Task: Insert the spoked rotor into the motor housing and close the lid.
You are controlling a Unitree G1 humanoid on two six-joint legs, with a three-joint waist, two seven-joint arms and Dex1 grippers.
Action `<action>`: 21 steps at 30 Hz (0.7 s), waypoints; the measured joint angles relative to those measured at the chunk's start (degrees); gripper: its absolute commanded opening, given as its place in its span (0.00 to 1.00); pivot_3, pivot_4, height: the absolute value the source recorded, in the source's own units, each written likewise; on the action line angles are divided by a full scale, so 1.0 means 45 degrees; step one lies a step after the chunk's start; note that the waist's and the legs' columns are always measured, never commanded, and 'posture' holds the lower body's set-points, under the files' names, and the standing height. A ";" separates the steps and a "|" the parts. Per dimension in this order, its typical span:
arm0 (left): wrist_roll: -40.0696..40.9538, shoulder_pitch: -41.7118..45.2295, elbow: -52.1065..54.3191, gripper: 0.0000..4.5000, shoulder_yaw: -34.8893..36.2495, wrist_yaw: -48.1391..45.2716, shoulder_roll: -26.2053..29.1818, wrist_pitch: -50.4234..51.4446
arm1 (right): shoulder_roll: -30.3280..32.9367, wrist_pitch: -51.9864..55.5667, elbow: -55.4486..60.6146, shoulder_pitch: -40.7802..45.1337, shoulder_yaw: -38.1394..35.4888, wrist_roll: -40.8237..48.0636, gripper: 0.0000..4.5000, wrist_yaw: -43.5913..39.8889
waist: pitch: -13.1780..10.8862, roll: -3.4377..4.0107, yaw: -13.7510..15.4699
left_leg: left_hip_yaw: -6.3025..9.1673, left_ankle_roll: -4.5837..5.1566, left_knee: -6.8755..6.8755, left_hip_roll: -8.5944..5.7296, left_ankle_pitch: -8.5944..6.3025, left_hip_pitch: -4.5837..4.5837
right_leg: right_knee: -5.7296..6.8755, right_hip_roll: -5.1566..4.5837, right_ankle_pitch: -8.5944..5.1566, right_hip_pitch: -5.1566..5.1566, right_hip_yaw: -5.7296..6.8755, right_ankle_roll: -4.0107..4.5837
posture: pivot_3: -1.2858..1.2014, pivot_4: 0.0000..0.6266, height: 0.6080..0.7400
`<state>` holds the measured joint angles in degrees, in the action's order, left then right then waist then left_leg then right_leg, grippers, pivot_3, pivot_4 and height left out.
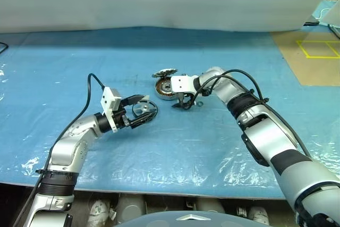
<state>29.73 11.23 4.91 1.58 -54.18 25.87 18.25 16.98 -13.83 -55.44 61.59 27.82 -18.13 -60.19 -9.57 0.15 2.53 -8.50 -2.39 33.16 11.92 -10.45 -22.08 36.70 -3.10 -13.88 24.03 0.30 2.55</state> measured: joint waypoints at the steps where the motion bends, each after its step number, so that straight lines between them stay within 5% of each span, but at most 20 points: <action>1: 0.0000 0.0007 -0.0020 1.00 0.0000 -0.0010 0.0000 -0.0001 | -0.0063 0.0002 0.0000 -0.0019 0.0000 -0.0010 0.99 0.0024 | 0.0000 0.0000 -0.0001 | 0.0000 0.0000 0.0000 0.0000 0.0000 -0.0003 | 0.0000 0.0000 0.0000 0.0003 -0.0001 0.0000 | 0.52 0.24 1.00; 13: -0.0215 0.0020 -0.0556 1.00 -0.0189 -0.0187 -0.0175 -0.0310 | -0.0380 -0.0179 -0.0522 0.0150 -0.0012 -0.0530 0.99 0.1066 | 0.0000 0.0000 -0.0010 | -0.0006 -0.0002 -0.0002 -0.0001 -0.0001 0.0007 | 0.0003 0.0000 0.0000 0.0005 -0.0012 0.0000 | 0.52 0.24 1.00; 19: -0.0220 -0.0019 -0.0804 1.00 -0.0183 -0.0344 -0.0083 -0.0431 | -0.0291 -0.0535 -0.0649 0.0241 0.0004 -0.0624 0.65 0.0694 | 0.0000 0.0000 -0.0005 | -0.0009 -0.0001 -0.0002 -0.0003 -0.0001 0.0007 | 0.0006 -0.0002 0.0000 0.0005 -0.0017 0.0000 | 0.52 0.24 1.00; 21: -0.0219 0.0003 -0.0833 1.00 -0.0183 -0.0410 -0.0040 -0.0431 | -0.0306 -0.0526 -0.0654 0.0323 0.0005 -0.0770 0.65 0.0763 | 0.0000 0.0000 0.0013 | -0.0009 -0.0001 -0.0007 -0.0004 -0.0002 0.0005 | -0.0001 -0.0003 0.0000 0.0005 -0.0016 0.0000 | 0.52 0.24 1.00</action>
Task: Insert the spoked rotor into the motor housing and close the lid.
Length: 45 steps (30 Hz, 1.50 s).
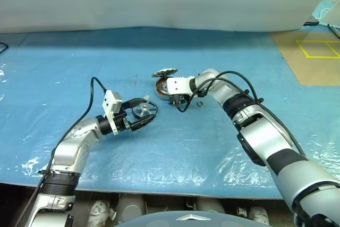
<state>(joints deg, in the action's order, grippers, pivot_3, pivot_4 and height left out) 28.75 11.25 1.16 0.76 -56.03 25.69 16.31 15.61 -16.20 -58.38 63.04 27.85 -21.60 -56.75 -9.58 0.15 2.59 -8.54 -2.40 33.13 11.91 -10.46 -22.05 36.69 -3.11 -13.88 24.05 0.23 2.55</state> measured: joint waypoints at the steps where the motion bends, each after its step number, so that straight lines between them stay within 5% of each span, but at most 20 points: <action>1: 0.0001 0.0039 -0.0039 1.00 0.0000 -0.0001 0.0004 0.0000 | -0.0008 0.0022 -0.0009 0.0014 0.0000 -0.0064 0.65 0.0055 | 0.0000 0.0000 0.0004 | 0.0000 0.0000 -0.0001 0.0000 0.0000 -0.0002 | -0.0003 0.0000 0.0000 0.0000 0.0000 0.0000 | 0.52 0.24 1.00; 11: -0.0023 0.0703 -0.0664 1.00 -0.0057 -0.0270 -0.0083 -0.0021 | 0.0067 0.2140 0.1541 -0.0023 -0.0394 0.0495 0.65 -0.2008 | -0.0019 -0.0013 -0.0013 | -0.0001 0.0001 -0.0012 0.0001 0.0001 -0.0023 | -0.0006 0.0003 0.0000 0.0020 0.0000 0.0000 | 0.52 0.24 1.00; 23: -0.0009 -0.0045 -0.0556 1.00 -0.0185 -0.0330 -0.0237 -0.0059 | 0.2784 0.8485 1.1301 -0.3551 -0.0538 0.1564 0.65 -0.5053 | -0.0054 -0.0066 0.0091 | -0.0002 -0.0047 -0.0065 -0.0002 0.0027 0.0007 | -0.0013 0.0008 0.0001 0.0026 -0.0009 -0.0004 | 0.52 0.24 1.00; 33: -0.0012 0.0542 -0.0623 1.00 -0.0267 -0.0440 -0.0272 -0.0040 | 0.2502 0.9287 1.1464 -0.2464 -0.1135 0.2504 0.65 -0.4035 | -0.0054 -0.0071 0.0003 | -0.0017 -0.0052 -0.0058 -0.0014 0.0030 0.0017 | -0.0018 0.0007 0.0001 0.0023 -0.0046 -0.0004 | 0.52 0.24 1.00; 45: -0.0005 0.0540 -0.0536 1.00 -0.0254 -0.0426 -0.0231 0.0099 | 0.2036 0.8004 1.0140 -0.3304 -0.0390 0.2505 0.65 -0.3012 | -0.0057 -0.0076 -0.0021 | -0.0016 -0.0058 -0.0068 -0.0014 0.0033 0.0019 | -0.0012 0.0008 0.0002 0.0025 -0.0036 -0.0005 | 0.52 0.24 1.00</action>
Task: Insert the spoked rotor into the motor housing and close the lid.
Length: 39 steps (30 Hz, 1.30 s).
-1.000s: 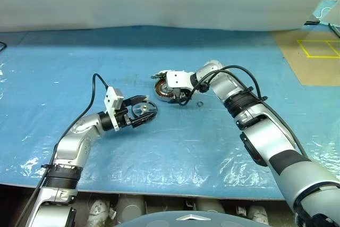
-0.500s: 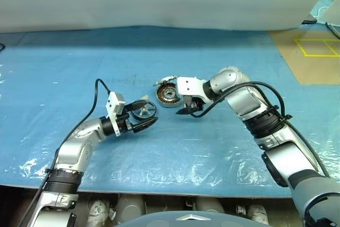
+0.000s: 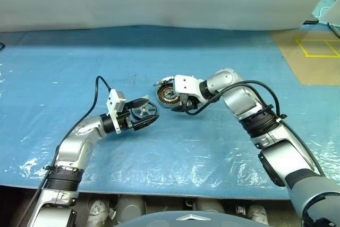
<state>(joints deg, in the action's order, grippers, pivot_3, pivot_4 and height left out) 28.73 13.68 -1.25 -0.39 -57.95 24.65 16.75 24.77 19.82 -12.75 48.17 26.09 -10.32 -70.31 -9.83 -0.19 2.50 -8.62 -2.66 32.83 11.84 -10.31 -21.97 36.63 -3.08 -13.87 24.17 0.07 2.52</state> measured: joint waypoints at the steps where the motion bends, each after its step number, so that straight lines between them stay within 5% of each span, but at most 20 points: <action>1: 0.0000 0.0027 -0.0002 1.00 0.0000 -0.0001 0.0000 -0.0003 | -0.0072 -0.0103 -0.0129 0.0014 0.0000 -0.0002 0.65 0.0122 | 0.0000 0.0000 0.0000 | 0.0000 0.0000 0.0003 0.0000 0.0000 -0.0001 | 0.0002 0.0000 0.0000 0.0000 0.0000 0.0000 | 0.52 0.24 1.00; 11: -0.0025 -0.0071 -0.0010 1.00 -0.0003 0.0036 -0.0044 -0.0114 | -0.0300 -0.1431 -0.1795 0.0161 0.0320 -0.0470 0.65 0.0682 | 0.0000 0.0000 0.0011 | 0.0000 0.0000 0.0007 -0.0001 0.0000 -0.0005 | 0.0001 -0.0001 0.0000 0.0000 0.0001 0.0000 | 0.52 0.24 1.00; 14: -0.0025 -0.0075 -0.0001 1.00 -0.0004 0.0097 -0.0056 -0.0115 | -0.0322 -0.1696 -0.2071 0.0250 0.0353 -0.0521 0.85 0.0679 | 0.0000 0.0000 0.0004 | 0.0000 0.0001 0.0011 0.0000 0.0000 -0.0003 | 0.0006 -0.0001 0.0000 -0.0001 0.0000 0.0000 | 0.52 0.24 1.00; 39: -0.0012 -0.0318 0.0380 1.00 -0.0011 0.0289 -0.0092 0.0002 | -0.0949 -0.2447 -0.4053 0.1230 0.0274 -0.0811 0.85 0.1414 | 0.0000 0.0000 0.0010 | 0.0000 0.0001 0.0029 0.0002 0.0000 -0.0010 | 0.0010 -0.0001 0.0000 0.0000 0.0002 0.0001 | 0.52 0.24 1.00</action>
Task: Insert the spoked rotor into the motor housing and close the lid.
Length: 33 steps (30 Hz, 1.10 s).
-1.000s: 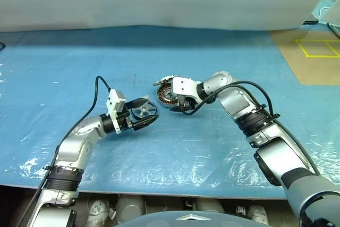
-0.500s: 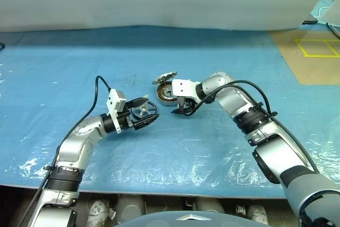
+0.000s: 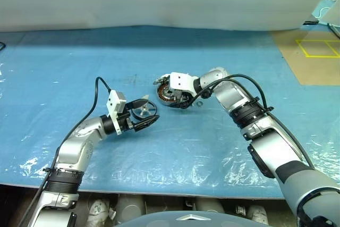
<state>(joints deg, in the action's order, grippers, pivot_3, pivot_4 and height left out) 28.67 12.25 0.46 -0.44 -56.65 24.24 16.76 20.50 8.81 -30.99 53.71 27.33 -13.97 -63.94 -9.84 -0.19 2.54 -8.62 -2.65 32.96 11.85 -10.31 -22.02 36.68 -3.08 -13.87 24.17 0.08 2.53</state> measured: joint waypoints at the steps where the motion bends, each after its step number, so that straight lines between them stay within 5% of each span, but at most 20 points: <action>1: 0.0000 0.0002 0.0000 1.00 0.0000 0.0000 0.0000 -0.0002 | -0.0038 -0.0127 -0.0143 0.0000 0.0043 -0.0128 0.85 0.0107 | 0.0000 0.0000 -0.0002 | 0.0000 0.0000 -0.0001 0.0001 0.0000 0.0000 | 0.0000 0.0000 0.0000 0.0000 0.0000 0.0000 | 0.52 0.24 1.00; 13: -0.0013 -0.0020 0.0007 1.00 -0.0011 0.0186 -0.0104 -0.0004 | -0.0164 -0.1193 -0.0798 0.0072 0.0230 -0.0637 0.85 0.0496 | 0.0000 0.0000 -0.0002 | 0.0000 0.0002 0.0014 0.0001 0.0000 0.0005 | 0.0006 -0.0002 0.0001 -0.0007 -0.0003 -0.0001 | 0.52 0.24 1.00; 20: -0.0056 -0.0003 0.0007 1.00 -0.0023 0.0269 -0.0196 -0.0005 | -0.0081 -0.1628 -0.0732 0.0144 0.0371 -0.0900 0.41 0.0208 | 0.0002 -0.0003 -0.0005 | 0.0000 0.0003 0.0014 0.0002 -0.0001 0.0022 | 0.0005 -0.0001 0.0001 -0.0025 -0.0003 0.0000 | 0.52 0.24 1.00; 33: -0.0068 0.0032 0.0039 1.00 -0.0022 0.0284 -0.0272 -0.0005 | 0.0041 -0.1677 -0.0539 0.0116 0.0658 -0.1369 0.39 0.0261 | 0.0002 -0.0003 -0.0006 | 0.0000 0.0049 0.0001 0.0001 -0.0031 0.0157 | -0.0010 -0.0011 -0.0002 -0.0165 -0.0009 -0.0002 | 0.52 0.24 1.00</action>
<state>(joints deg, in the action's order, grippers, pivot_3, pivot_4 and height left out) 28.37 12.39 0.63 -0.54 -55.37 23.01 16.74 20.69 1.26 -33.41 54.23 30.29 -20.13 -62.77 -9.83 -0.21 2.52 -8.62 -2.43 32.96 11.86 -10.45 -21.31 36.64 -3.13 -13.88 23.42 0.03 2.52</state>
